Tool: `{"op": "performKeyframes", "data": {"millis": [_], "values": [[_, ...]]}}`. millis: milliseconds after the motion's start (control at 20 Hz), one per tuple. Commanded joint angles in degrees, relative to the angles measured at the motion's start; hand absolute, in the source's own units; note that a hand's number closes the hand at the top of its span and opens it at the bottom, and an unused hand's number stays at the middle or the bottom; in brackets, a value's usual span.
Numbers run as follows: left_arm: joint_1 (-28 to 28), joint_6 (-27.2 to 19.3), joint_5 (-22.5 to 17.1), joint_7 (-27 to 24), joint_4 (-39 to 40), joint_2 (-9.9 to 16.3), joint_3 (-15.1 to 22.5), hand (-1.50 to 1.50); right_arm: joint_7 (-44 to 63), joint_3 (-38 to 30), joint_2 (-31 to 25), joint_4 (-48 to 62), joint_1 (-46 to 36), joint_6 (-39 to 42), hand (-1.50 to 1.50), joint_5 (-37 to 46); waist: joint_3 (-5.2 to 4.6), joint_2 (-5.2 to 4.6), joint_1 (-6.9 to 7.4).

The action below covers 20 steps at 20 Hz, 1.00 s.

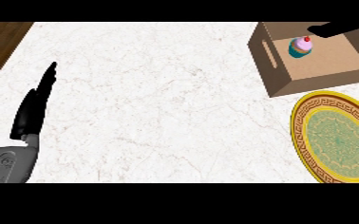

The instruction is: Pick the cupcake from the plate and place it in the cardboard box

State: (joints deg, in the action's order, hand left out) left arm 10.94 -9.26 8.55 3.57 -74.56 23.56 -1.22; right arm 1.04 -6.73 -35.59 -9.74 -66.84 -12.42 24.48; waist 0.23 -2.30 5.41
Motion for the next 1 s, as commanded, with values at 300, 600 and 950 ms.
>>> {"op": "performKeyframes", "data": {"millis": [300,600,950], "values": [[0.9,-0.1,0.5,1.2,0.2,-0.4,-0.2,0.00,-9.9,-5.6,0.6,-0.7,0.4,-5.6,-1.50,-4.3,0.04,0.08,-0.73],[1.2,0.3,0.3,1.0,0.8,0.1,-1.1,0.00,-15.6,-13.6,-2.4,-1.9,1.2,-7.9,-1.50,-11.4,0.07,0.31,-1.78],[-3.0,0.4,0.0,-0.1,-0.9,1.2,-2.7,0.00,-21.4,-19.0,-9.7,-1.3,5.2,1.0,-1.50,-16.5,-0.01,1.12,-2.63]]}}
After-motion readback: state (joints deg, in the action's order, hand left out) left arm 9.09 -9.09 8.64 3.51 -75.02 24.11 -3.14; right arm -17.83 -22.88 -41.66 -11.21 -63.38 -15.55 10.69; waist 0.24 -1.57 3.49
